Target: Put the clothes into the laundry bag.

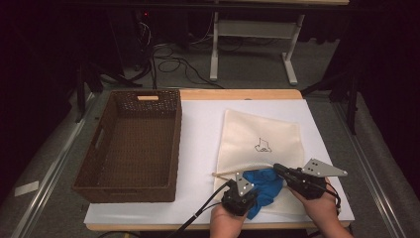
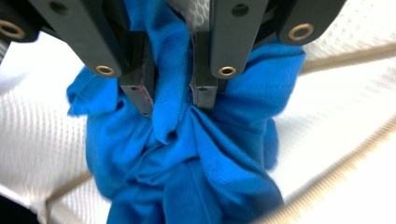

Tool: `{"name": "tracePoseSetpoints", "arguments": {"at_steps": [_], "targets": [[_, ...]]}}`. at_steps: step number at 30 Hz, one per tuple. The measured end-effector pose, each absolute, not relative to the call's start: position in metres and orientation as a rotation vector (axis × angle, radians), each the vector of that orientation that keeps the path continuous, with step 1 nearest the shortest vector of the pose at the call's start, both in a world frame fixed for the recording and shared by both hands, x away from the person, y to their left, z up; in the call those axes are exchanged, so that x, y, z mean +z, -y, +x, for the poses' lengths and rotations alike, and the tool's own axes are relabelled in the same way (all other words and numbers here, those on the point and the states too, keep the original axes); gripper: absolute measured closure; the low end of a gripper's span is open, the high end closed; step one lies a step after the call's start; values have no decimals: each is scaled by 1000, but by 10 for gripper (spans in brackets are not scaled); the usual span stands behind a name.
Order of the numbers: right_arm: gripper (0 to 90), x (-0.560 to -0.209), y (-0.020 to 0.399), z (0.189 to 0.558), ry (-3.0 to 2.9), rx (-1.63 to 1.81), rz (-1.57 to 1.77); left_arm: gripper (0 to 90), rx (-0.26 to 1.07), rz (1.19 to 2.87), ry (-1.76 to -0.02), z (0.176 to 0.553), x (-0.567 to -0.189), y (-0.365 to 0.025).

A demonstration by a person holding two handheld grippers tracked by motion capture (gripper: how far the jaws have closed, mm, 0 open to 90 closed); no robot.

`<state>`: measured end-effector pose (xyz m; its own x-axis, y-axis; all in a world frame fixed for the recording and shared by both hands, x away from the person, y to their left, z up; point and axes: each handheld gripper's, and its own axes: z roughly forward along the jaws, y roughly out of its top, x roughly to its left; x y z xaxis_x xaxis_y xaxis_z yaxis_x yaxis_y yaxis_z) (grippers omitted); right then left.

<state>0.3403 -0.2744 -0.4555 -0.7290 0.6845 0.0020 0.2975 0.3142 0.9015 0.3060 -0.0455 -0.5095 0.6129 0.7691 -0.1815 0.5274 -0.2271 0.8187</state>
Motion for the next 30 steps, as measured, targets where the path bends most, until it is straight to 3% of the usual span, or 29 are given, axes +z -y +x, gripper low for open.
{"name": "tracePoseSetpoints", "arguments": {"at_steps": [18, 20, 25, 30], "targets": [[887, -451, 274, 340, -2190, 1427, 878, 713, 439, 1840, -1093, 336, -508, 59], [887, -452, 274, 340, -2192, 1424, 877, 641, 432, 1827, -1082, 335, -507, 58], [887, -452, 276, 340, -2189, 1427, 886, 320, 392, 1799, -1042, 320, -502, 48], [887, -452, 275, 340, -2193, 1419, 880, 180, 333, 1805, -1005, 309, -496, 37]]}}
